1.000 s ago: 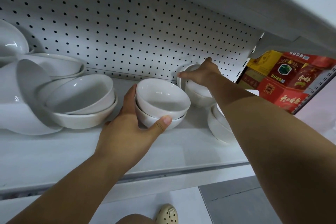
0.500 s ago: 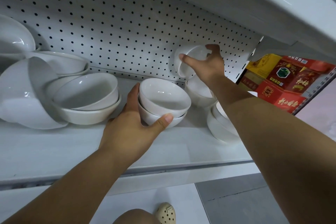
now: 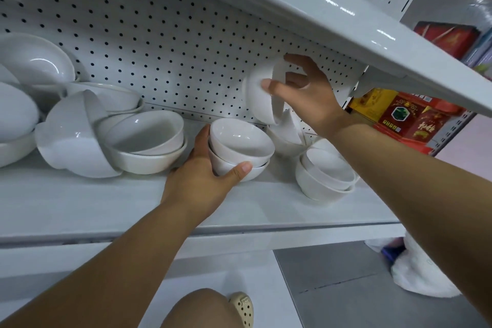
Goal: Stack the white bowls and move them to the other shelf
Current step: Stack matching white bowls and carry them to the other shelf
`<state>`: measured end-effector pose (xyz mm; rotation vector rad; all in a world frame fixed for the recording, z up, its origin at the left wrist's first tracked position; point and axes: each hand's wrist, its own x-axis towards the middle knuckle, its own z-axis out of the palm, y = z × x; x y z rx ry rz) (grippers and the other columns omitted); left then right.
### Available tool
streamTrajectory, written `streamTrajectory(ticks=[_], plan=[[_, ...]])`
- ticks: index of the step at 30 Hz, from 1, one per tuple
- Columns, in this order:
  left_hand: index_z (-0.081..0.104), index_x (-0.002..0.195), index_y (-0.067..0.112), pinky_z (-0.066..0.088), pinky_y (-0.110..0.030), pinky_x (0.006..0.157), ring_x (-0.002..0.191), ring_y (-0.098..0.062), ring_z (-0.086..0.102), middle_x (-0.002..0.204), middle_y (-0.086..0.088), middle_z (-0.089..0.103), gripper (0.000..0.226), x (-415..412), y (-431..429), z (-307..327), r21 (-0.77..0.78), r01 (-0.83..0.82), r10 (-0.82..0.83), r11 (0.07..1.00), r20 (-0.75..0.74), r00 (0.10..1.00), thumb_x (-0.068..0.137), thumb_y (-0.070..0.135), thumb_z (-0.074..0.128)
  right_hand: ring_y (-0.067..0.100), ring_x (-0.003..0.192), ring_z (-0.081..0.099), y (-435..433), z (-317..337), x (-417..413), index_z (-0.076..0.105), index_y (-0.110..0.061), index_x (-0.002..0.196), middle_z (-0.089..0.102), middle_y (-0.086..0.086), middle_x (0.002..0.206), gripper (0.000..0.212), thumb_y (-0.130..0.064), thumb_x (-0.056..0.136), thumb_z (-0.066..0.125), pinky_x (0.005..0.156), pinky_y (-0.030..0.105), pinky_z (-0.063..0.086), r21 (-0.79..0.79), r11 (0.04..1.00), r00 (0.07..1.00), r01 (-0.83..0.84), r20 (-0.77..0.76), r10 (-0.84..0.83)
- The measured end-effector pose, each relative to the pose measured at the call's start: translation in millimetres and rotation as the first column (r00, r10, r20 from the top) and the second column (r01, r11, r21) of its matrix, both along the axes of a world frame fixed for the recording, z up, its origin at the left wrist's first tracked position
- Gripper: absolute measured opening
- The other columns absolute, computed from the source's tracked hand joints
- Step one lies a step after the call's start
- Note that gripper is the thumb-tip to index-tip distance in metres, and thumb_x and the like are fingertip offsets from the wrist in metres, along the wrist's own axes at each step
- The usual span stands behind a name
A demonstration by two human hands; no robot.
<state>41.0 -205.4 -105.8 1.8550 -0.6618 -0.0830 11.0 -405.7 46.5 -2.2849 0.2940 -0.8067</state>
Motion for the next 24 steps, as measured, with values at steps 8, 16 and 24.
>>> streamTrajectory(ticks=[8,16,24], plan=[[0.004,0.151,0.055,0.05,-0.043,0.105,0.128,-0.018,0.058,0.144,0.016,0.056,0.108,2,-1,-4,-0.036,0.037,-0.038,0.999,-0.014,0.999,0.063,0.085,0.058,-0.006,0.117,0.06,28,-7,-26,0.062,-0.04,0.134,0.066,-0.017,0.123,0.076,-0.051,0.064,0.091,0.104,0.015,0.043,-0.109,0.982,0.952,-0.154,-0.282,0.118],[0.02,0.149,0.056,0.053,-0.043,0.103,0.121,-0.016,0.064,0.137,0.016,0.062,0.098,6,-1,-11,-0.16,0.052,-0.057,0.986,-0.029,0.998,0.066,0.077,0.067,-0.005,0.129,0.052,42,-1,-13,0.055,-0.043,0.143,0.058,-0.027,0.131,0.078,-0.056,0.071,0.084,0.114,0.022,0.037,-0.255,0.934,0.835,-0.25,-0.545,0.075],[0.025,0.149,0.051,0.054,-0.044,0.1,0.118,-0.017,0.065,0.134,0.025,0.058,0.097,6,0,-10,-0.198,0.062,-0.068,0.978,-0.026,0.997,0.066,0.076,0.068,-0.003,0.136,0.047,46,5,5,0.056,-0.056,0.137,0.056,-0.024,0.141,0.081,-0.068,0.061,0.079,0.118,0.027,0.032,-0.31,0.9,0.738,-0.308,-0.674,0.021]])
